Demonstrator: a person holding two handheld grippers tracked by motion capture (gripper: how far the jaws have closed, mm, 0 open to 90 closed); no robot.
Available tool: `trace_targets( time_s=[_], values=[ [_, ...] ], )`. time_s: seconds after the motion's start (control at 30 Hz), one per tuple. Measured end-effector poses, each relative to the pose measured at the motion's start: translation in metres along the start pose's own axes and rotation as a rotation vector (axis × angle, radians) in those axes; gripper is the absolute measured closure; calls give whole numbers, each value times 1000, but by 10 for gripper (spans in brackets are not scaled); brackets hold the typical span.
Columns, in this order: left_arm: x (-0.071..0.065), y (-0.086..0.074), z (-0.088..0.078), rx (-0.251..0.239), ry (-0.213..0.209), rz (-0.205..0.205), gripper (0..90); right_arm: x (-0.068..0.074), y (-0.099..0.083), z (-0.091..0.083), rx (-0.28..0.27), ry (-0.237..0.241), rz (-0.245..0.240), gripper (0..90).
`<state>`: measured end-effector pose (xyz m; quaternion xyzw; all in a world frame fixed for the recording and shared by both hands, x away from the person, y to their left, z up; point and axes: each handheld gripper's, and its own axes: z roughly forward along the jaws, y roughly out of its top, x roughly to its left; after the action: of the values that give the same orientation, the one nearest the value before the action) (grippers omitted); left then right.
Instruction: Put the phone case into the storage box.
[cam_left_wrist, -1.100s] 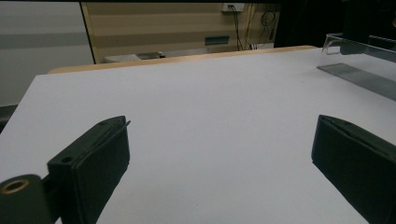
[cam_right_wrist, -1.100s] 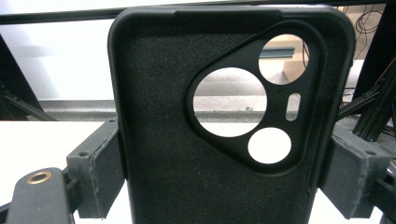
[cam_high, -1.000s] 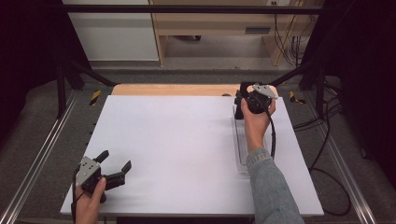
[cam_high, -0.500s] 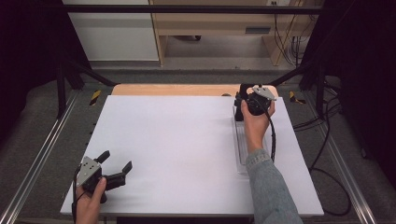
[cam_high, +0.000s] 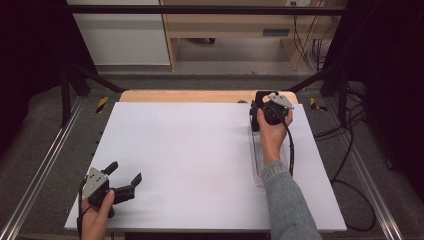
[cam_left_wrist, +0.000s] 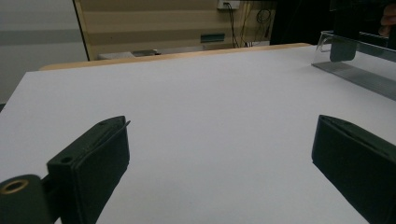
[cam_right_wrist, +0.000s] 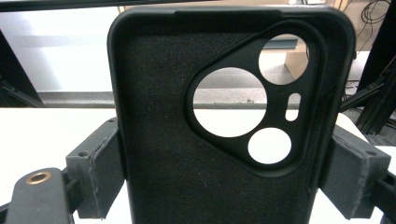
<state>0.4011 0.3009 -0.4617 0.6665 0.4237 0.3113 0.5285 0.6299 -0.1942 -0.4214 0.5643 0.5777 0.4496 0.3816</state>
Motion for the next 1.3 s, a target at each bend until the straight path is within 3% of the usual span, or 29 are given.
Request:
trace_targets(
  time_s=[1.3],
  values=[
    [-4,0,2,6,-22,9,43,-2,-7,8,-3,11,8,141]
  ],
)
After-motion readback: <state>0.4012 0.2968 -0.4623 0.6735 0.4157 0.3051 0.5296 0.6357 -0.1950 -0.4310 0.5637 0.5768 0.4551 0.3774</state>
